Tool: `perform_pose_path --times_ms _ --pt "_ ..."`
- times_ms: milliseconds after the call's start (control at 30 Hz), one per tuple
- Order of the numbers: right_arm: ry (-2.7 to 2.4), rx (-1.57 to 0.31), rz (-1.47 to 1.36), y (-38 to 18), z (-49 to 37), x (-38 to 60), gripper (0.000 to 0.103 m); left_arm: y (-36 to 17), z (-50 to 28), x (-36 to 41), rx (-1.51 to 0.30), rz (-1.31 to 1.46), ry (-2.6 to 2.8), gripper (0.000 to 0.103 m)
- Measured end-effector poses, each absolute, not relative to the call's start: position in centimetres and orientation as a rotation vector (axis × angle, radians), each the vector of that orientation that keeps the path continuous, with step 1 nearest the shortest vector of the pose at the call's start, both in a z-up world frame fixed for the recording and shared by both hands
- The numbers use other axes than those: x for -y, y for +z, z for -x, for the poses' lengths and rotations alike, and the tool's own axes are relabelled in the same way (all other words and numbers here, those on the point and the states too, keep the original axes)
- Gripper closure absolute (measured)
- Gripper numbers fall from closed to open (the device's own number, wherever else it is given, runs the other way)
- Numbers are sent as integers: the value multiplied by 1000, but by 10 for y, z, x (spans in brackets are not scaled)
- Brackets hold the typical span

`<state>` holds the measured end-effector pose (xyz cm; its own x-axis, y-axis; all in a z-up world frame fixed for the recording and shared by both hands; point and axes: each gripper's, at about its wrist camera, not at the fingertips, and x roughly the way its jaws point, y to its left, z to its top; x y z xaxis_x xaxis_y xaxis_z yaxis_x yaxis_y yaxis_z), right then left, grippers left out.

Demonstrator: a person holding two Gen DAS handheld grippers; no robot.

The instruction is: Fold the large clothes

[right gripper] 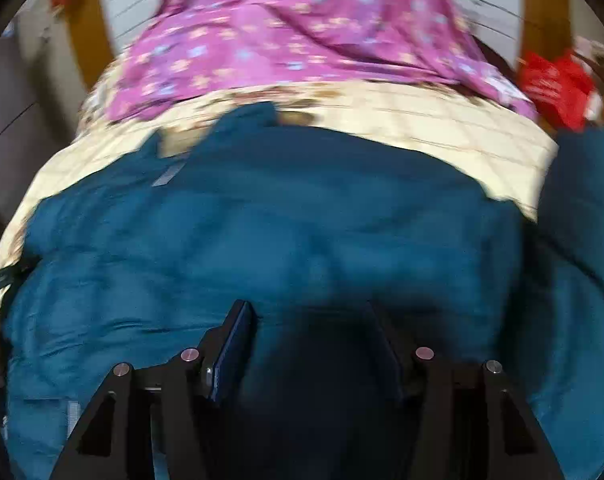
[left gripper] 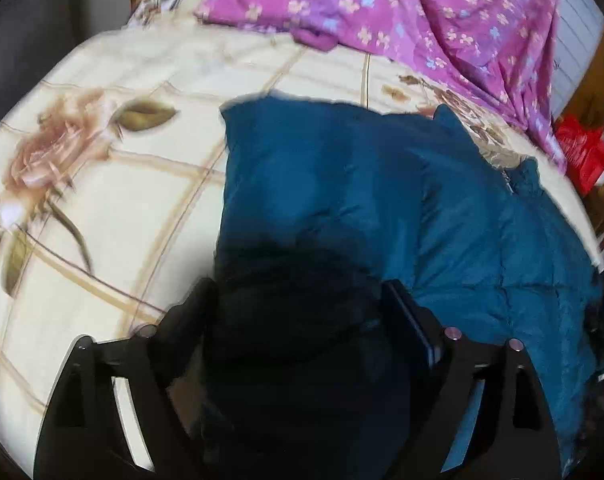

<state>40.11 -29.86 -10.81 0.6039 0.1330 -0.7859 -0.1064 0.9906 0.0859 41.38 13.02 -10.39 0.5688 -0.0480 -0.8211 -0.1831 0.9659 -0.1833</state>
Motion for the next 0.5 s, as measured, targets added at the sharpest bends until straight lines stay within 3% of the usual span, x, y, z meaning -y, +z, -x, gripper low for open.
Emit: perform_pose_path --times_ms 233,400,500 --pt "140 -915 -41 -110 -399 311 48 -100 -408 -120 -956 184 122 12" --pt "131 -844 -83 -73 -376 292 48 -46 -381 -101 -734 81 137 13" --pt "187 -806 -77 -57 -358 260 45 -37 -373 -84 -713 101 14 14"
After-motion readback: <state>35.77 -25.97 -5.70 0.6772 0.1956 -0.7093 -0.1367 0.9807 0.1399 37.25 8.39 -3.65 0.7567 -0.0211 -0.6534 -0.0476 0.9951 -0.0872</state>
